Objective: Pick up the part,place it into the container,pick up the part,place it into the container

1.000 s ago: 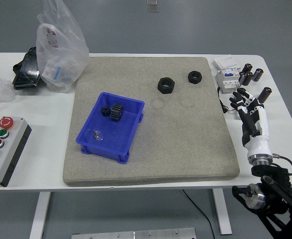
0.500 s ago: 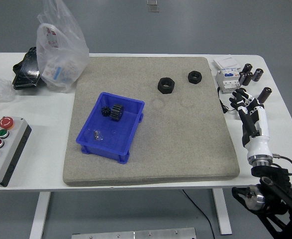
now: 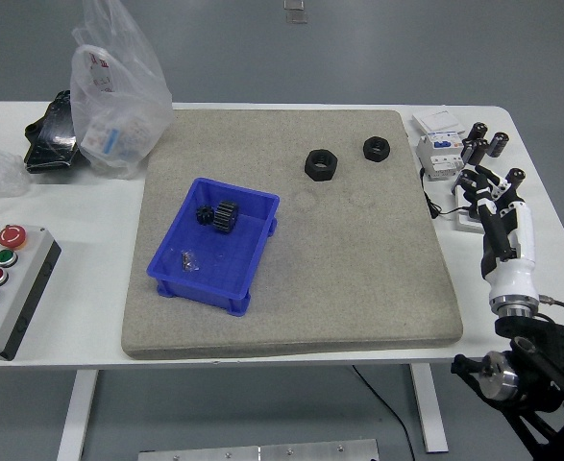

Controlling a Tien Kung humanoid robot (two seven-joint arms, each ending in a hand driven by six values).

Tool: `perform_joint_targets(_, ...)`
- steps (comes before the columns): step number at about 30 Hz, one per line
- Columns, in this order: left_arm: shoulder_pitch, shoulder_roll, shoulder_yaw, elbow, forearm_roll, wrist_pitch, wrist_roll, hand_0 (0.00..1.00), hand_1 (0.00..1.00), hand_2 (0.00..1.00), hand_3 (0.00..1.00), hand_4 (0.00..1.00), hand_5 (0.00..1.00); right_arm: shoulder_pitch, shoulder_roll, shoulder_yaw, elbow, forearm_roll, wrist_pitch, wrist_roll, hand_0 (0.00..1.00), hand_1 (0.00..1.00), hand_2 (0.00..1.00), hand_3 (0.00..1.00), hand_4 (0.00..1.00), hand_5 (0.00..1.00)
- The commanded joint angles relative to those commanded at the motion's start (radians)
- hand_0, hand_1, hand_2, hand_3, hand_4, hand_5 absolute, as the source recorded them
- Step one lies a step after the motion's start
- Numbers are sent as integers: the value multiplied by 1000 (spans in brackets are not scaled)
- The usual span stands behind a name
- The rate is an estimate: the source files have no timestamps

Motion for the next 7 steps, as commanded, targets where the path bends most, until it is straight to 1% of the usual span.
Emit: perform_joint_targets(7,-9,3,57,0,-54,-4,-27,625,533,539,632,745,465,-1,0,11,-4,17,-4,11,778,700,707,684,636,463)
